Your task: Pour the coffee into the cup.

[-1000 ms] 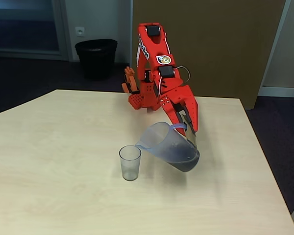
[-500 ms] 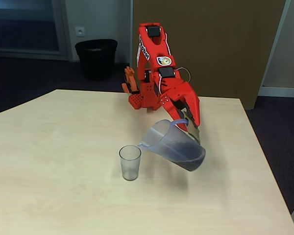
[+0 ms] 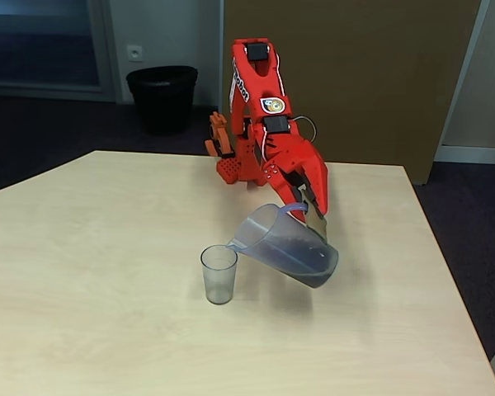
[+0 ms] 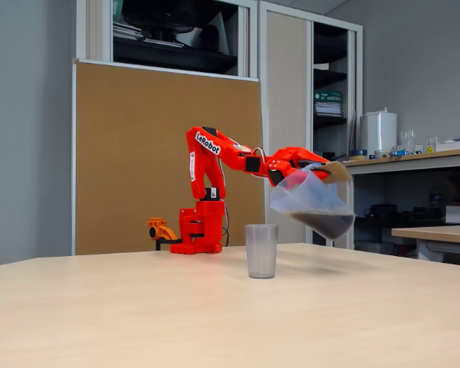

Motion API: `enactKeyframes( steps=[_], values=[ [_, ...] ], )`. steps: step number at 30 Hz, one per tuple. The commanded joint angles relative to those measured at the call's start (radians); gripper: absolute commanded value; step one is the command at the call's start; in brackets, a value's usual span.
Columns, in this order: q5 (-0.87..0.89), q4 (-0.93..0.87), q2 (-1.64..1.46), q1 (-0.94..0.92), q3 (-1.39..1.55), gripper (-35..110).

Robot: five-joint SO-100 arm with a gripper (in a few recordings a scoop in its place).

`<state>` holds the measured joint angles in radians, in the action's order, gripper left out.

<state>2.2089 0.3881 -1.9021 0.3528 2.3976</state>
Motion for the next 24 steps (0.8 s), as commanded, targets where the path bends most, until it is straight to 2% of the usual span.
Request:
enactKeyframes(
  steps=[1,24],
  values=[
    [0.035,0.029,-0.094,0.003,0.006,0],
    [0.149,0.141,-0.123,-0.017,0.077,0]
  ],
)
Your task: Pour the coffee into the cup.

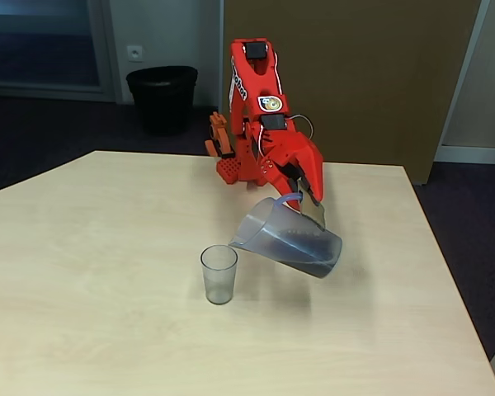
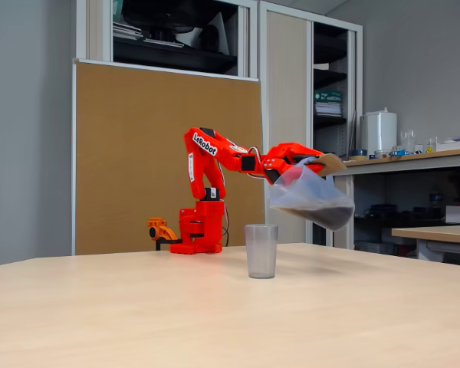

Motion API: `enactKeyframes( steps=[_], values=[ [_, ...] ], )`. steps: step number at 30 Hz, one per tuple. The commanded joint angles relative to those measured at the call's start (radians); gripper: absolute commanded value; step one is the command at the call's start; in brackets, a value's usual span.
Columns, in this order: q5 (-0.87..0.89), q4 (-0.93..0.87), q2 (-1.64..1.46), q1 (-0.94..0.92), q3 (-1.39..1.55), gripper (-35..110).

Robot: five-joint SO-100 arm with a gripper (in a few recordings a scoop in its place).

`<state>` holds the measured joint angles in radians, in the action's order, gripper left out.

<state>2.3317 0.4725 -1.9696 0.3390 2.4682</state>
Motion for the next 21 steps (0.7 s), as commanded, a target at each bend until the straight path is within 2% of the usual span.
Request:
enactKeyframes(
  steps=[1,21],
  values=[
    [0.029,0.064,-0.055,-0.005,0.009,0],
    [0.186,0.158,-0.06,-0.021,0.063,0]
  ],
)
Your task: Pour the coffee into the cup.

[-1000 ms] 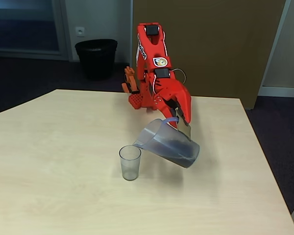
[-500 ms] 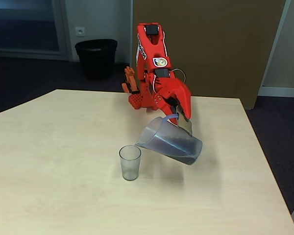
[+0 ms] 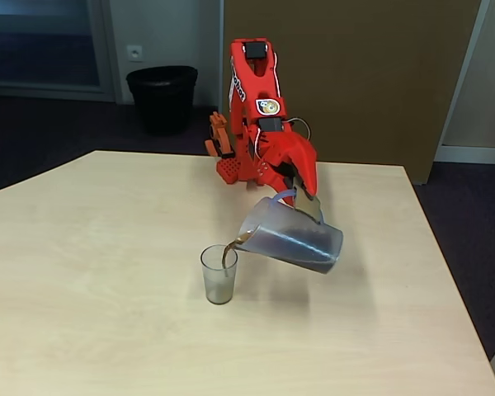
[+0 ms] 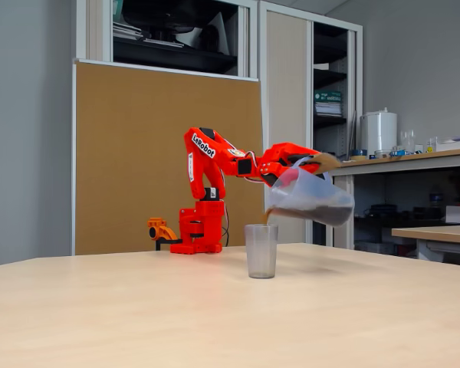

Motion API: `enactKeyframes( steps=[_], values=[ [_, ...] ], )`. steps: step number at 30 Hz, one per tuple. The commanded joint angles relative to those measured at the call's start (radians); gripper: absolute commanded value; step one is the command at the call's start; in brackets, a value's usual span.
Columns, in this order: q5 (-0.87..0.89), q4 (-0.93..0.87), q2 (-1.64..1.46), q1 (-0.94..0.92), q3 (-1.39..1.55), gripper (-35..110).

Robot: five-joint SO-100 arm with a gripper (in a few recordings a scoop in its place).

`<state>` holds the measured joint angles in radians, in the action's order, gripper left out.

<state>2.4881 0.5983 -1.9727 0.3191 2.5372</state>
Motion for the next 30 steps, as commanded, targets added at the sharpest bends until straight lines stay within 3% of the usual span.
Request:
enactKeyframes(
  steps=[1,30],
  values=[
    [0.035,0.034,-0.057,-0.002,-0.006,0],
    [0.166,0.118,-0.051,-0.02,0.015,0]
  ],
)
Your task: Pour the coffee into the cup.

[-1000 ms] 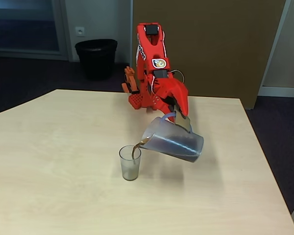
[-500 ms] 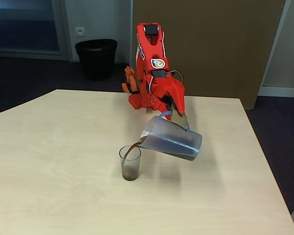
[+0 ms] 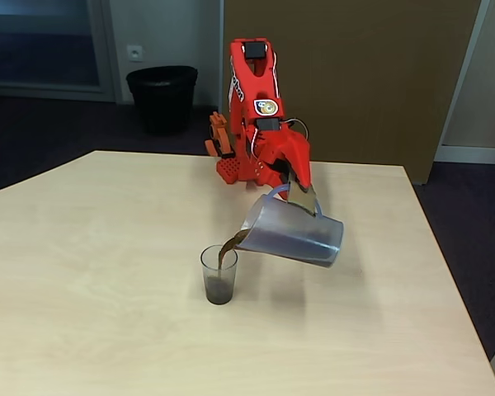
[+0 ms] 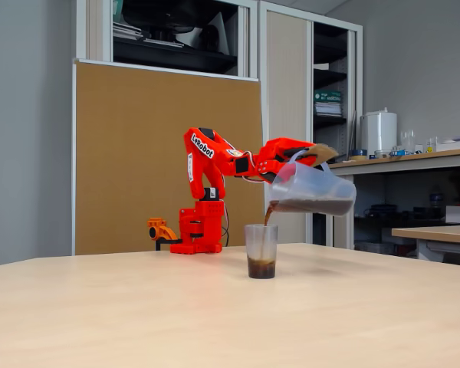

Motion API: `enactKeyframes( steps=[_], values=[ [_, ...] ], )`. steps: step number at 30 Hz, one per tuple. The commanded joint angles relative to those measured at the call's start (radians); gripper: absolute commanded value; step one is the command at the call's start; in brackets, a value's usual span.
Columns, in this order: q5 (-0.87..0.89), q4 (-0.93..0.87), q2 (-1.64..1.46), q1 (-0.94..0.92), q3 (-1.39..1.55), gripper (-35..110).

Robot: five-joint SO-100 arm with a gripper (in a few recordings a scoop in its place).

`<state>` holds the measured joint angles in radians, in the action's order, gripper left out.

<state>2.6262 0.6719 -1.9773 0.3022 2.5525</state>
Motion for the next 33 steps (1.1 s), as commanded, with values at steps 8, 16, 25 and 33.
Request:
enactKeyframes(
  steps=[8,16,25,33],
  values=[
    [0.051,0.054,-0.043,-0.006,0.0,0],
    [0.067,0.058,-0.041,-0.008,0.002,0],
    [0.087,0.066,-0.04,-0.011,0.0,0],
    [0.091,0.072,-0.035,-0.014,-0.003,0]
  ],
)
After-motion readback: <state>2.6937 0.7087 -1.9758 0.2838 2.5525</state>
